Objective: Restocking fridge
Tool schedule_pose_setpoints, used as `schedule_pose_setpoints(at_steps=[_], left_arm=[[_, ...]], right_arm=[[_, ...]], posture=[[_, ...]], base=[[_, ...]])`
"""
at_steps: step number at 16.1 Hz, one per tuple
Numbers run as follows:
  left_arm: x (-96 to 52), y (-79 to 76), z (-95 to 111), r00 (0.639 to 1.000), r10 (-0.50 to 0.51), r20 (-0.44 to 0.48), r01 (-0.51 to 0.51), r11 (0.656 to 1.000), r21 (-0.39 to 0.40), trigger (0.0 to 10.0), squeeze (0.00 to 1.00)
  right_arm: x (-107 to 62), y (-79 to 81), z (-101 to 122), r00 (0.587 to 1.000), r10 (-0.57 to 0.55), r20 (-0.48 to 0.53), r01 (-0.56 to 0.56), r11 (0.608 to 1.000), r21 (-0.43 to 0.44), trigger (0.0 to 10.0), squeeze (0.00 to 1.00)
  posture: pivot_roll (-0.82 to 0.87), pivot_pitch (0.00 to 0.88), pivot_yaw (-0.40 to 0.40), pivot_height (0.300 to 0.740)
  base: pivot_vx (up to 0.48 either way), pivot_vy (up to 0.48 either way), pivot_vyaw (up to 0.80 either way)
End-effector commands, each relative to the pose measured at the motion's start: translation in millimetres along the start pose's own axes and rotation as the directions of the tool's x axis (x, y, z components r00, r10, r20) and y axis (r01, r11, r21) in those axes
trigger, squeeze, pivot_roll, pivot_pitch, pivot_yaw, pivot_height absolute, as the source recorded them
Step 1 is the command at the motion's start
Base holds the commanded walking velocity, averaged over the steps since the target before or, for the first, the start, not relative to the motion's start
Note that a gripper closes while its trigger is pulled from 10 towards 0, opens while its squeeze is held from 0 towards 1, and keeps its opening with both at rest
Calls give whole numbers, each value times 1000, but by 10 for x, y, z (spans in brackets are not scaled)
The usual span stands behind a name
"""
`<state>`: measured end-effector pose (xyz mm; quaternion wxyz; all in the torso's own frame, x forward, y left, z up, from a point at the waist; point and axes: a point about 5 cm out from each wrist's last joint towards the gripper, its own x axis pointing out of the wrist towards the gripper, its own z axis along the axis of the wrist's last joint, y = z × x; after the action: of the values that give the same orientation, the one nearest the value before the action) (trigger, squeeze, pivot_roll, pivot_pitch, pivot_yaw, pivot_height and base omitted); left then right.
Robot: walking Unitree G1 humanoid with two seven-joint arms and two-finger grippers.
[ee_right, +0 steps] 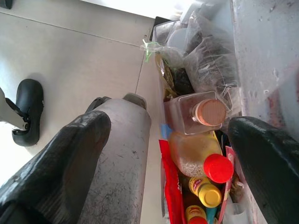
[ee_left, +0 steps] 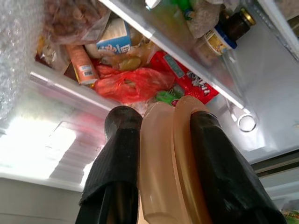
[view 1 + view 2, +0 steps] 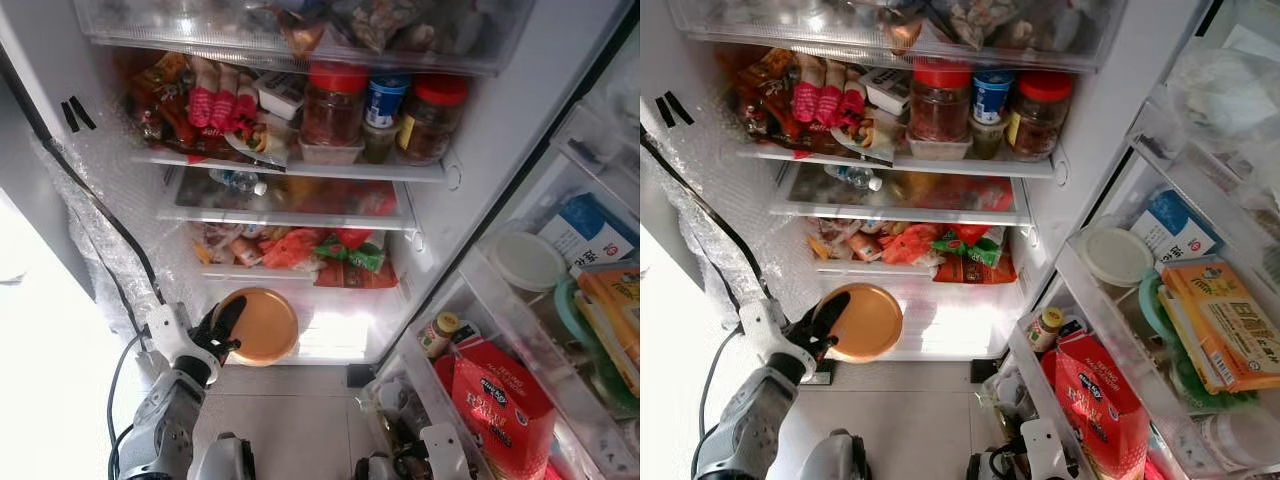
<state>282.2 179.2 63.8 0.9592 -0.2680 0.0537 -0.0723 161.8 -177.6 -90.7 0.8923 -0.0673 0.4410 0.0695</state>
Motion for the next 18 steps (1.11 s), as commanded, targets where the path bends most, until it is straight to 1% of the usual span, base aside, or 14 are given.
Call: schedule_pose_setpoints(at_steps=[1,18], left_arm=[[3,-39,-7,1000,-19,-1,19,1000,-23,10000,0],[3,-56,-22,1000,-28,-12,27,999,-25,10000,0]], right_arm=[[-112,48,-412,986,9,-165,-8,1000,10,10000,0],[-112,64,-419,985,19,-172,-17,1000,12,10000,0]], posture=[[36,148,-53,650],[37,148,-53,650]], base=[[334,0,0],[347,0,0]])
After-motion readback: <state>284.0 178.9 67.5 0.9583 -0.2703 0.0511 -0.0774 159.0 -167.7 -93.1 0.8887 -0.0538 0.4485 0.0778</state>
